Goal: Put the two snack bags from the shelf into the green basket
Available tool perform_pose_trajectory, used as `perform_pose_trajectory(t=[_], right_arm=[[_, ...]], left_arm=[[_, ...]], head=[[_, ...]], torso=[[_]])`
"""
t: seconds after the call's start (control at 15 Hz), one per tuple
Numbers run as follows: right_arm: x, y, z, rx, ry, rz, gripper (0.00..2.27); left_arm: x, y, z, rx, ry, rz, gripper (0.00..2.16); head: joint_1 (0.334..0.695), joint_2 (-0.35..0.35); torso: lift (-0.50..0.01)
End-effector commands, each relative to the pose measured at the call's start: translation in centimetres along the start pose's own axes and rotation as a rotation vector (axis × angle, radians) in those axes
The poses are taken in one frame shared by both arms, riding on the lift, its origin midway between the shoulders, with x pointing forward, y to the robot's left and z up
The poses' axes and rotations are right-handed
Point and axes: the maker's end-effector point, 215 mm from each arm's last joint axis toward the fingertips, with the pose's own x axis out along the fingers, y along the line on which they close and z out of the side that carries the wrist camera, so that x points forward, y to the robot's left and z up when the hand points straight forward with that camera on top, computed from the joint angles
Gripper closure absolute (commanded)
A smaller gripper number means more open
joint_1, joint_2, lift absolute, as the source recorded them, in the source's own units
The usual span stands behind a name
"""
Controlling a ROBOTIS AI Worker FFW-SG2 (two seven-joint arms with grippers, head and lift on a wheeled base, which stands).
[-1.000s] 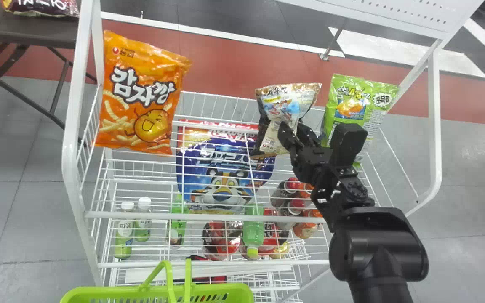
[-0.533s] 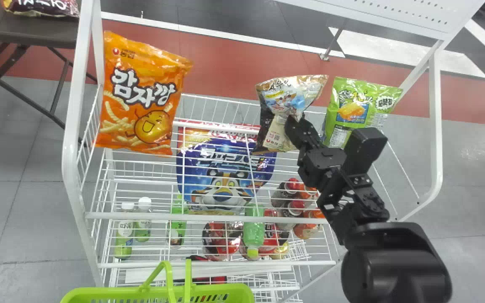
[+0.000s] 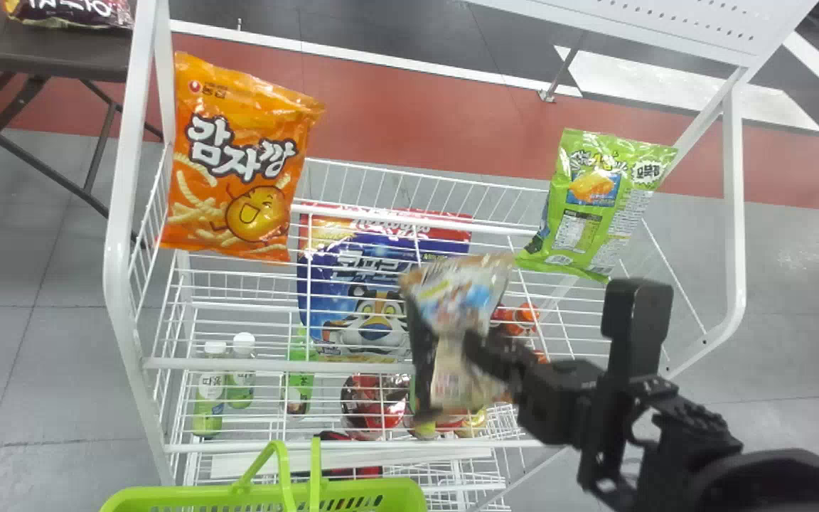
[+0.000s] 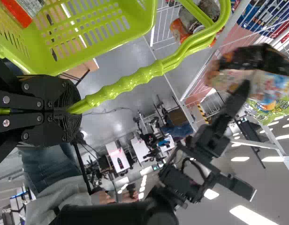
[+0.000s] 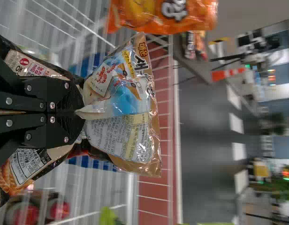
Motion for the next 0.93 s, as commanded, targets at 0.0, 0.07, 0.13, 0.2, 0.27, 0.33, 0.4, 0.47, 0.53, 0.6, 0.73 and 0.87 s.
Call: perform_pose_trajectory(t=[0.0,0.07,0.13,0.2,0.27,0.33,0.4,0.47,0.53,0.6,0.73,0.87], right_arm=[[-2.7,1.3,-6.1,0.061,0.223,0.021,2.25],[-4.1,2.1,-8.5,0.087,0.311,0.039,2.25],[-5.5,2.7,-10.3,0.105,0.385,0.053,2.25],[-5.9,3.1,-9.6,0.097,0.372,0.063,2.25],[-6.2,3.6,-9.0,0.088,0.357,0.074,2.25],[-6.3,4.0,-8.6,0.081,0.349,0.081,2.25],[-6.3,4.8,-8.5,0.082,0.346,0.106,2.25],[-6.3,6.2,-8.7,0.081,0.352,0.143,2.25],[-6.2,7.5,-9.3,0.078,0.366,0.171,2.25],[-6.2,8.6,-10.2,0.069,0.388,0.185,2.25],[-5.9,10.8,-12.1,0.046,0.433,0.207,2.25],[-5.5,12.9,-14.7,0.015,0.494,0.229,2.25]], left_arm=[[0.0,0.1,-0.1,-0.004,-0.001,0.001,1.98],[0.0,0.0,-0.1,-0.004,-0.001,-0.001,1.98],[0.1,0.1,-0.1,-0.006,0.0,0.0,1.98],[0.2,0.0,-0.1,-0.007,-0.001,-0.001,1.98],[0.2,0.0,-0.2,-0.005,0.001,-0.001,1.98],[0.3,0.0,-0.1,-0.005,-0.002,-0.001,1.98],[0.3,0.0,-0.2,-0.004,-0.001,0.0,1.98],[0.4,-0.1,-0.2,-0.003,0.0,0.0,1.98],[0.4,-0.1,-0.2,-0.003,0.001,0.0,1.98],[0.5,-0.2,-0.2,-0.002,0.001,-0.004,1.98],[0.5,-0.3,-0.1,0.0,0.0,-0.005,1.98],[0.5,-0.4,-0.2,0.0,0.002,-0.008,1.98]], head=[[0.695,-0.35],[0.695,-0.35],[0.695,-0.35],[0.695,-0.35],[0.695,-0.35],[0.695,-0.35],[0.695,-0.35],[0.695,-0.35],[0.695,-0.35],[0.695,-0.35],[0.695,-0.35],[0.695,-0.35]], torso=[[-0.01],[-0.01],[-0.01],[-0.01],[-0.01],[-0.01],[-0.01],[-0.01],[-0.01],[-0.01],[-0.01],[-0.01]])
